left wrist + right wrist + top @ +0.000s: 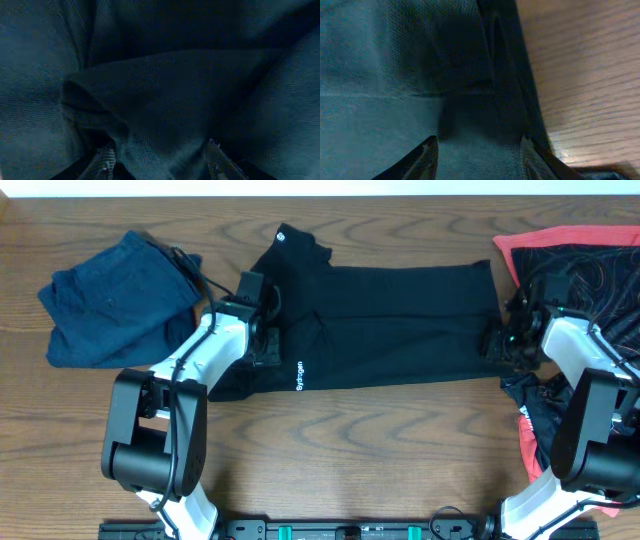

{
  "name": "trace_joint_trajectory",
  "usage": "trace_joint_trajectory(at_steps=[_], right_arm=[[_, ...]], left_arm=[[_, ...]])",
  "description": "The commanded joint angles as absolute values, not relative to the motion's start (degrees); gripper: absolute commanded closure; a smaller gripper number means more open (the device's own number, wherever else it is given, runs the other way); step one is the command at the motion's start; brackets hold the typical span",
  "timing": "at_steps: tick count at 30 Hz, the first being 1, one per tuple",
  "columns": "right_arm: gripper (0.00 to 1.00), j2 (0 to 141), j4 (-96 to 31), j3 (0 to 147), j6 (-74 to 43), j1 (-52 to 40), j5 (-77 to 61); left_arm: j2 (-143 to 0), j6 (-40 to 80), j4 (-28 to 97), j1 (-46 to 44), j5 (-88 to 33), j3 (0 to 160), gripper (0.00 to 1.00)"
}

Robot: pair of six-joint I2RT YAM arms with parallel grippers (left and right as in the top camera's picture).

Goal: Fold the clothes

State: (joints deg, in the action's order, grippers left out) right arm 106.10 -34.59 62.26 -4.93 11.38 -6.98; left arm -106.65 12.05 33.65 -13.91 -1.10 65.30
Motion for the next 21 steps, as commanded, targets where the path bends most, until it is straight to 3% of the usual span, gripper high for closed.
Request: trace_joint_trajectory(at_steps=[1,8,16,21], right_arm=[[0.49,107.0,-33.8,58.2,-4.2,11.2,-7.4],[0.51,107.0,-38.5,54.6,-9.6,11.4,1.7],[0.53,104.0,-48.9,54.6,-14.4,11.9,9.1],[0.53,98.2,-50.2,54.6,-15.6,11.9,8.5]], left_arm=[[-107.5,12.7,33.3,-13.8,-1.1,62.4,0.40],[-107.5,15.1,38.8,-13.8,-1.1,60.2,0.40],[-107.2,20.9,54.5,-11.0,-1.1,60.2,0.40],[-103.7,19.2,56.3,-9.9,-1.0,60.4,0.36]])
